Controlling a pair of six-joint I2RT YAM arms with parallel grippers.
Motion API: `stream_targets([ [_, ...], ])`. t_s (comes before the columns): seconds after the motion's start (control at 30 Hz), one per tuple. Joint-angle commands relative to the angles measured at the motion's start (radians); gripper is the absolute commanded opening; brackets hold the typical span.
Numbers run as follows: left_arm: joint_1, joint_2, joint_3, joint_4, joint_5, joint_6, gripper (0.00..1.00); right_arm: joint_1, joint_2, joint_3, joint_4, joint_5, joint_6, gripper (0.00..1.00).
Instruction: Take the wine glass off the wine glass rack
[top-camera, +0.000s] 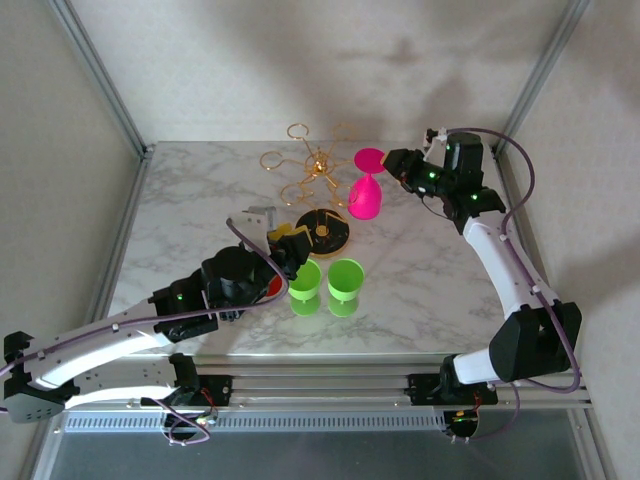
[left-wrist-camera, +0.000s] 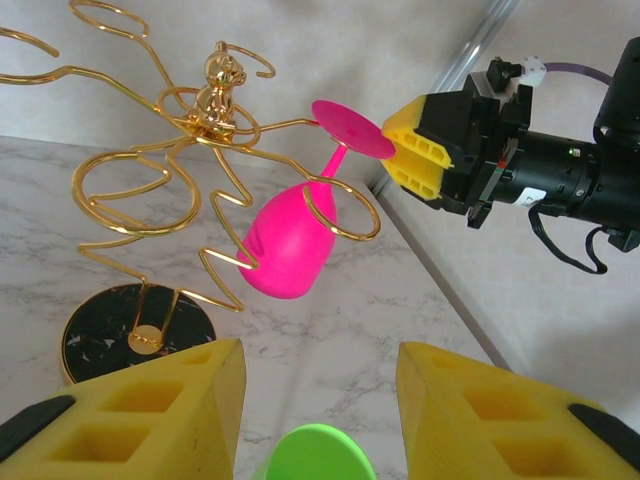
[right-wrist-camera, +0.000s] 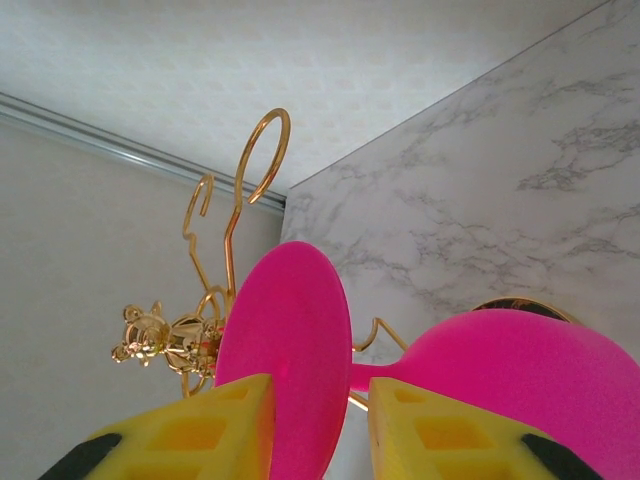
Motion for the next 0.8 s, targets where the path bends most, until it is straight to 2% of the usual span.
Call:
stream_targets([
  [0.0, 0.009, -0.014, -0.008, 0.022, 0.022, -0.014, 0.43, -0.008, 0.01, -0.017, 0.043, -0.022, 0.011, 0.28],
  [0.77, 0.025, -0.027, -0.022, 0.016, 0.027, -0.021, 0.43, -0.007, 0.009, -0.032, 0.074, -0.022, 0.044, 0.04],
])
